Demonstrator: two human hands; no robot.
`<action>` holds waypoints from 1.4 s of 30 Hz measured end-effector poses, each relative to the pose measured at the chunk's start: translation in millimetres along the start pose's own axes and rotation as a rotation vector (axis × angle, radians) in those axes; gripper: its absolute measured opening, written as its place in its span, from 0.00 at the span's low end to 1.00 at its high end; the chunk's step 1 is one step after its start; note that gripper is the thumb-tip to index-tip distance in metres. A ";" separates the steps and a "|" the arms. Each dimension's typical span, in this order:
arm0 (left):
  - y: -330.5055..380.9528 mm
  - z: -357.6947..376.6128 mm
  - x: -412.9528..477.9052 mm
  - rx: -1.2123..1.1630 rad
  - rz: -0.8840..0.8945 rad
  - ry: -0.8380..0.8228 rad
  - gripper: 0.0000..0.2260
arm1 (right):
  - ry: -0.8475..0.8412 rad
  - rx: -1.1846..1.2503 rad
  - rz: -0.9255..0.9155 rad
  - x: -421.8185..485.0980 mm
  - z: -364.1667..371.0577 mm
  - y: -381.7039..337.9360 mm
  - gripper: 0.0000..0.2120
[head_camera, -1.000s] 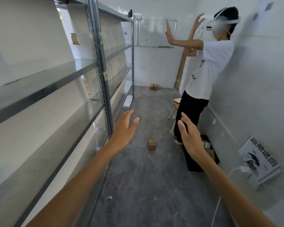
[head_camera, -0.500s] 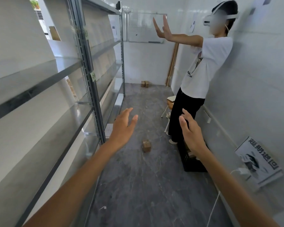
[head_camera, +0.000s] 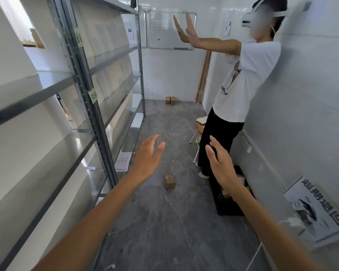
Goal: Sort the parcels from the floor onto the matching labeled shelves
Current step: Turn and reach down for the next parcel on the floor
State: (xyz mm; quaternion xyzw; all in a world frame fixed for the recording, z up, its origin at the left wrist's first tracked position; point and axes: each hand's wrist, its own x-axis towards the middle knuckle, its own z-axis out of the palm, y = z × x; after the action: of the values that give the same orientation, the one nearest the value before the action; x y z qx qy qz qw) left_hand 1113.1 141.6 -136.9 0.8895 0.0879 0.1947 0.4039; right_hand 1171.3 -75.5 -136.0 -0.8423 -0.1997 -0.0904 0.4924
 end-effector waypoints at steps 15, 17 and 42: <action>6.2 61.0 92.9 0.041 -0.046 0.099 0.23 | -0.063 0.105 0.000 96.0 -7.6 57.0 0.30; 2.6 65.4 103.6 0.040 -0.057 0.096 0.23 | -0.070 0.102 0.006 105.8 -4.3 64.0 0.31; -90.5 118.6 307.0 0.009 -0.103 0.031 0.25 | -0.126 0.013 0.067 299.5 83.9 134.8 0.29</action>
State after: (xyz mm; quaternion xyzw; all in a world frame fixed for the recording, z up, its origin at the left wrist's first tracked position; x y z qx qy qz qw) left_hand 1441.7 216.3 -191.4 0.8825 0.1407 0.1870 0.4079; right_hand 1495.6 12.5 -180.2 -0.8494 -0.2027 -0.0194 0.4868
